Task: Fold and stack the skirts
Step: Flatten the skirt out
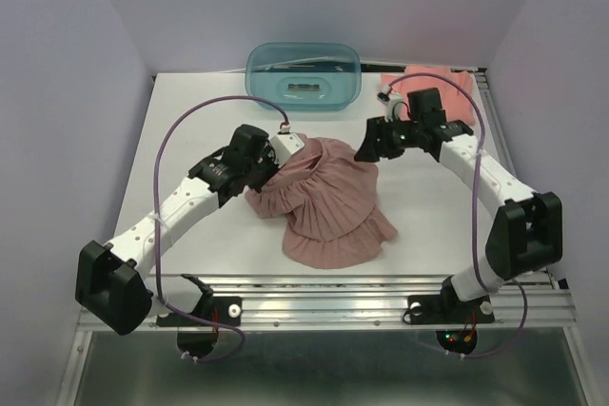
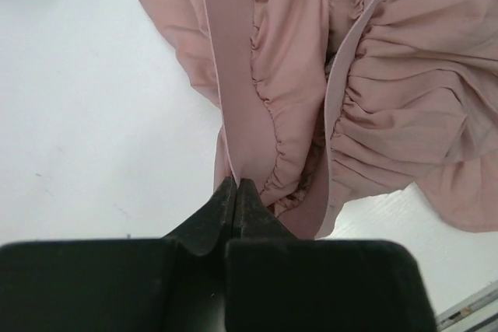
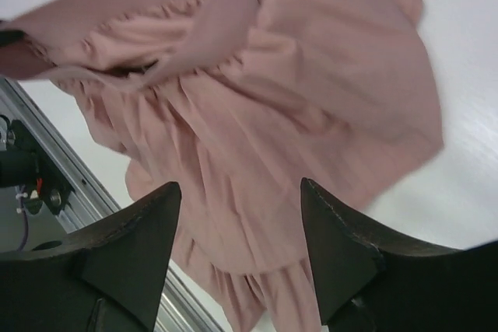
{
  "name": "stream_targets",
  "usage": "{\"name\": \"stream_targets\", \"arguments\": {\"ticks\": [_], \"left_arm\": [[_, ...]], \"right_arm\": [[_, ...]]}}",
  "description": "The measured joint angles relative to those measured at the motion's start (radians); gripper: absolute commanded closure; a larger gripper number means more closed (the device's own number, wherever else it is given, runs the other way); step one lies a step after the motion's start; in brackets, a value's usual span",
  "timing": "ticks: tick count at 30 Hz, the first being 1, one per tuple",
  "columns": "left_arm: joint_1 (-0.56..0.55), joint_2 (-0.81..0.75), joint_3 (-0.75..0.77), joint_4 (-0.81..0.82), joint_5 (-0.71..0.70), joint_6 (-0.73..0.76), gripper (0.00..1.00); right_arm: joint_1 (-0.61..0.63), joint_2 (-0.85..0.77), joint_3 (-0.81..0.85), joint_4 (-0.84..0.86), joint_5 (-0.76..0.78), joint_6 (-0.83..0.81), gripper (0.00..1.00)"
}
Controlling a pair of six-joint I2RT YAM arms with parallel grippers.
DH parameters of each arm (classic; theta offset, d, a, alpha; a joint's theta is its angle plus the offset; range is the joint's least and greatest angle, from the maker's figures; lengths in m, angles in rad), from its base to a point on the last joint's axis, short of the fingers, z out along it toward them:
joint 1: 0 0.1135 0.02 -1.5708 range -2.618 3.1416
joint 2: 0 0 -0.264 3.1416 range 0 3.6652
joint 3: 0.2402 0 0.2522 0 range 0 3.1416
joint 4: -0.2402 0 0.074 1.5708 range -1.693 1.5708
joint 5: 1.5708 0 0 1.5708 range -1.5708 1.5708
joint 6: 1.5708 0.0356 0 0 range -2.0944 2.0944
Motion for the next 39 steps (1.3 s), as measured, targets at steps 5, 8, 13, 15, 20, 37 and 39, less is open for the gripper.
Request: {"name": "stream_targets", "arguments": {"ticks": [5,8,13,15,20,37,39], "left_arm": [[-0.013,-0.011,0.000,0.013,-0.046,0.022,1.00],[-0.020,-0.011,0.000,0.013,-0.071,0.035,1.00],[-0.032,-0.011,0.010,0.013,-0.101,0.052,1.00],[-0.033,-0.011,0.020,0.013,-0.106,0.052,1.00],[-0.033,-0.011,0.029,0.019,-0.116,0.052,1.00],[0.055,-0.085,0.055,0.076,-0.261,-0.134,1.00],[0.104,-0.058,0.100,0.065,-0.240,-0.181,1.00]], "right_arm": [[0.108,0.158,0.192,0.079,0.043,0.071,0.26],[0.154,0.269,0.315,0.091,0.080,0.079,0.25],[0.236,0.377,0.423,0.079,0.153,0.042,0.24],[0.268,0.408,0.439,0.063,0.185,0.021,0.25],[0.328,0.497,0.471,0.016,0.260,-0.025,0.40],[0.338,0.245,0.407,-0.071,0.660,-0.085,0.99],[0.337,0.163,0.396,-0.071,0.656,-0.091,0.99]]}}
